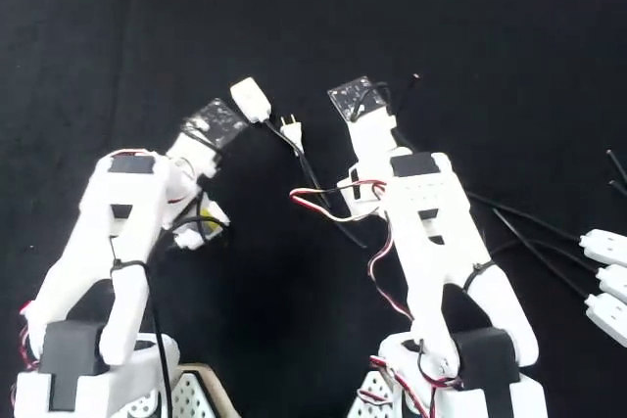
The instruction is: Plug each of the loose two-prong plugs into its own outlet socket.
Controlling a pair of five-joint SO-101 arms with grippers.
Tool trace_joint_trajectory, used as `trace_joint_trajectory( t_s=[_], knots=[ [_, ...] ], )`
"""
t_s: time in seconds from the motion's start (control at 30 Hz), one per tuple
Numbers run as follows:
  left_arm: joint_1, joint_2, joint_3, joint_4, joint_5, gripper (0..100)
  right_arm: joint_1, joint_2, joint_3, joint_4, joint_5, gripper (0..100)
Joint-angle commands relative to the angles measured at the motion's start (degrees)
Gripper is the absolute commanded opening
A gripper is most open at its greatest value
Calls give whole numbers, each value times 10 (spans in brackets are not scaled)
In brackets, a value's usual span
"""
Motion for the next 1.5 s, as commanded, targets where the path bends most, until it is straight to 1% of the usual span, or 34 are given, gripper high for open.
trace_joint_trajectory(
  t_s=[0.0,0.17,0.3,0.4,0.5,0.6,0.63,0.73,0.83,0.93,1.0,1.1,1.23,1.3,1.4,1.47],
  knots=[
    [-15,-19,-31,-9,-5,310,4,-2,-15,-11,4,11],
    [-10,-25,-31,33,-3,310,4,-2,-15,-12,4,11],
    [-14,-100,-6,72,9,310,4,-2,-15,-12,4,11],
    [-9,-210,51,97,12,310,4,-2,-15,-12,4,11],
    [-15,-351,153,105,12,310,4,-4,-15,-12,4,11],
    [-49,-498,275,96,15,310,-4,-7,-15,-12,4,11],
    [-62,-543,314,84,22,310,-18,-7,-16,-12,4,11],
    [-116,-674,406,66,76,310,-71,-11,-18,-8,3,11],
    [-166,-793,472,103,75,310,-138,-30,-15,-8,0,11],
    [-194,-894,492,165,70,310,-199,-44,-21,-12,-2,11],
    [-204,-891,485,184,70,310,-234,-44,-37,-9,-23,11],
    [-236,-872,478,174,92,310,-269,-19,-65,-13,-83,11],
    [-288,-885,485,172,131,310,-311,54,-118,-31,-91,11],
    [-302,-891,487,173,135,310,-323,97,-156,-29,-92,11],
    [-307,-890,487,174,136,309,-321,159,-220,-27,-131,11],
    [-307,-890,487,174,137,309,-322,194,-264,-11,-140,11]
  ],
)
